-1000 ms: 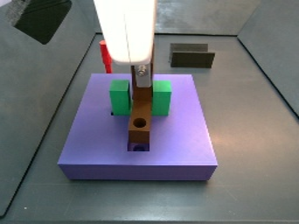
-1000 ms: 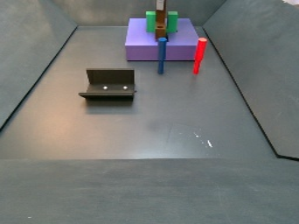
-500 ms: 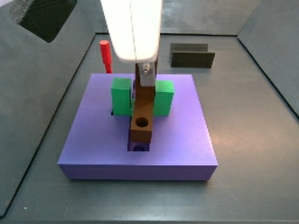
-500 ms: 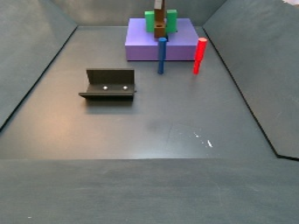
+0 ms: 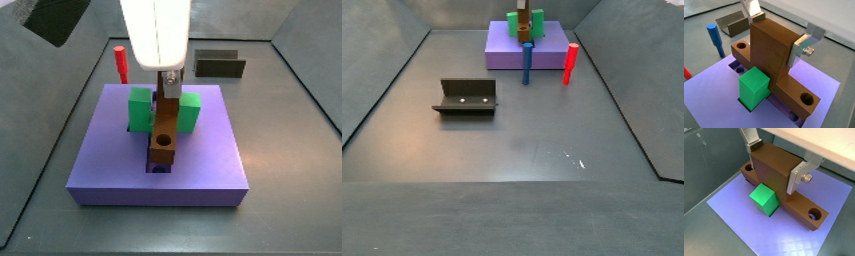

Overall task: Pick up the brown object. Move up. Move to above the board. Insert the brown object.
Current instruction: Insert the brown object.

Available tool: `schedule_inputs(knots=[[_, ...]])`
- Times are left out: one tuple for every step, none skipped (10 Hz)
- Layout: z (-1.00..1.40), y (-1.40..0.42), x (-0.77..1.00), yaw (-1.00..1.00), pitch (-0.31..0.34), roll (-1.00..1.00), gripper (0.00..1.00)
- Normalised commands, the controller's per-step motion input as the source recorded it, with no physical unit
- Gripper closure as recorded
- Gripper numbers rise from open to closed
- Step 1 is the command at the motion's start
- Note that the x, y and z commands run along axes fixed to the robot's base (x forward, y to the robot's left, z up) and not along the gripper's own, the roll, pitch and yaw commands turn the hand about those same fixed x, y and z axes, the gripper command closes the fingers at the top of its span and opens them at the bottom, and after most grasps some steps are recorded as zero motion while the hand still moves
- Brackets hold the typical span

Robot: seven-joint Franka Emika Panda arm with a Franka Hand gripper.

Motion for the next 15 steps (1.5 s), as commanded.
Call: schedule_inputs(knots=[[-0.03, -0.07, 0.25, 0.0, 0.021, 0.03, 1.0], [-0.02, -0.07, 0.23, 0.0, 0.02, 0.04, 1.0], [0.0, -0.07, 0.24, 0.0, 0.036, 0.04, 1.0], [-0.01, -0.06, 0.22, 0.0, 0.02, 0.03, 1.0], [-0.02, -0.06, 0.22, 0.0, 0.009, 0.01, 1.0], [-0.04, -0.02, 0.17, 0.0, 0.0, 0.0, 1.0], [-0.15, 0.0, 0.03, 0.0, -0.003, 0.0, 1.0], [-0.1, 0.0, 0.05, 0.0, 0.0, 0.0, 1.0], [-0.04, 0.0, 0.03, 0.0, 0.0, 0.0, 1.0], [-0.03, 0.0, 0.05, 0.0, 0.0, 0.0, 1.0], [-0.03, 0.0, 0.06, 0.0, 0.0, 0.0, 1.0], [-0.03, 0.0, 0.07, 0.0, 0.0, 0.0, 1.0], [-0.02, 0.0, 0.06, 0.0, 0.001, 0.0, 1.0], [-0.01, 0.0, 0.06, 0.0, 0.003, 0.0, 1.0], [-0.01, 0.0, 0.05, 0.0, 0.001, 0.0, 1.0]])
